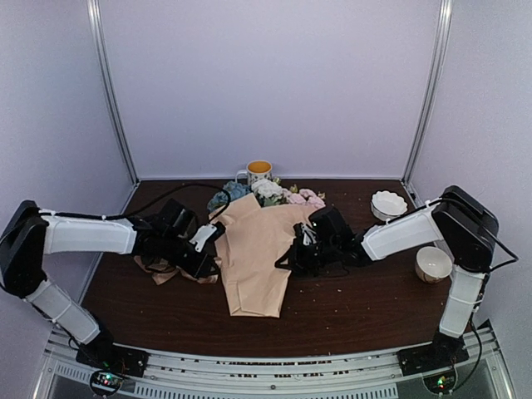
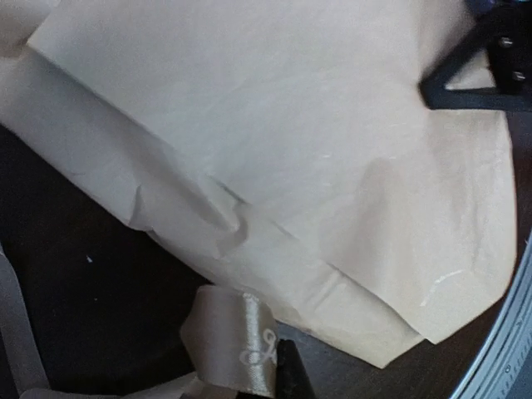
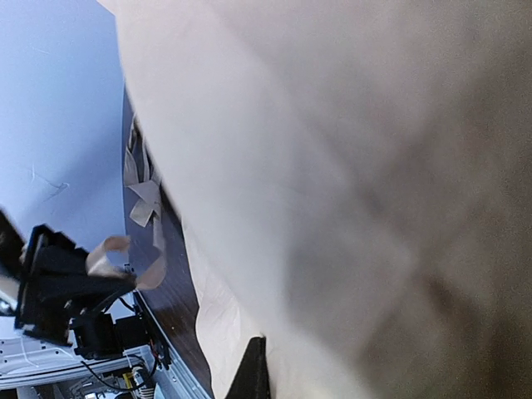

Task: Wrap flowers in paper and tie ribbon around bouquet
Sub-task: Place the ribbon at the center of the board.

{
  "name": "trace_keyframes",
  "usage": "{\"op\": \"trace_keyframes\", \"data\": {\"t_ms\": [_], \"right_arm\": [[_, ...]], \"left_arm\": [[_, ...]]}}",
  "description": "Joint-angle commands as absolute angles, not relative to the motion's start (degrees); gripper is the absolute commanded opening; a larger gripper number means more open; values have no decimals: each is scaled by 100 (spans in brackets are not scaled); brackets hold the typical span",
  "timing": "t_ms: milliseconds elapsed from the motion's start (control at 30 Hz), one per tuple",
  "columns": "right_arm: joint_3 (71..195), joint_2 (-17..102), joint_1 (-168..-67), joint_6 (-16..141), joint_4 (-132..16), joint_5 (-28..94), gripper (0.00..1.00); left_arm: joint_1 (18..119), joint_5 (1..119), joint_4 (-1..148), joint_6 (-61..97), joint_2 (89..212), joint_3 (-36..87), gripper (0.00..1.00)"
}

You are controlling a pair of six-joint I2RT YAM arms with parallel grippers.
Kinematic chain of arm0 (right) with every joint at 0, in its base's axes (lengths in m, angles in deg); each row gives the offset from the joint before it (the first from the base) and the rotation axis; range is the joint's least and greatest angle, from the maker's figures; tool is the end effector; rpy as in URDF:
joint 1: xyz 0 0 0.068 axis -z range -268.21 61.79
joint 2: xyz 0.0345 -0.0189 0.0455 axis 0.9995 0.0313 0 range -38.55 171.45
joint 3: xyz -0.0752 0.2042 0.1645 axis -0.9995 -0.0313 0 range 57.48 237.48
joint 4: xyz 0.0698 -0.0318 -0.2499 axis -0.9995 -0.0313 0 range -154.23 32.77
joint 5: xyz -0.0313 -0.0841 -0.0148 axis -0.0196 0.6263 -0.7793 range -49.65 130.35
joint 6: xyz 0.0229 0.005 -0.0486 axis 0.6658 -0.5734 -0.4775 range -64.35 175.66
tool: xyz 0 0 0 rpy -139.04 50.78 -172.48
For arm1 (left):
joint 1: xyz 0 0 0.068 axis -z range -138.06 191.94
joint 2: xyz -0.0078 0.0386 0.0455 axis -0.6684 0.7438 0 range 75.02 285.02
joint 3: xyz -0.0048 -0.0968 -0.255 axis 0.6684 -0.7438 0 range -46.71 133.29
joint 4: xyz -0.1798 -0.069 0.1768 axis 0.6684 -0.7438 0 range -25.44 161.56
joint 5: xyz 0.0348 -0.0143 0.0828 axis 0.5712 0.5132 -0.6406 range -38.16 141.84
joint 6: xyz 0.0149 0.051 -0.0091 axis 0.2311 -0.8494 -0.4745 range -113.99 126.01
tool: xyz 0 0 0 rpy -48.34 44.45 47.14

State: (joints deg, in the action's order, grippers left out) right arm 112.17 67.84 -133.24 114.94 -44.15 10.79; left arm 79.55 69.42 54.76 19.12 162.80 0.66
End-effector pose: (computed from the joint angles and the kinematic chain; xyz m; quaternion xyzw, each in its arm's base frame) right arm 0.2529 0.2780 0.1462 -0.0016 0.8783 0.4721 0.0756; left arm 0.2262 -0.1876 0.1734 0.2433 0.9173 -0.2520 0.1892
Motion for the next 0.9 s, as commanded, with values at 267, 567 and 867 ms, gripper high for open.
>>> {"op": "trace_keyframes", "data": {"t_ms": [267, 567, 867], "right_arm": [[11615, 6510, -13352, 11192, -4515, 1067, 0], [11757, 6437, -13348, 10918, -4757, 1061, 0], [12158, 6569, -13281, 10688, -4997, 1080, 0]], "left_arm": [[10359, 8420, 4764, 24, 15806, 1538, 0], [10902, 9030, 3334, -1670, 17117, 3614, 0], [11107, 9111, 1753, -2942, 18029, 4950, 0]]}}
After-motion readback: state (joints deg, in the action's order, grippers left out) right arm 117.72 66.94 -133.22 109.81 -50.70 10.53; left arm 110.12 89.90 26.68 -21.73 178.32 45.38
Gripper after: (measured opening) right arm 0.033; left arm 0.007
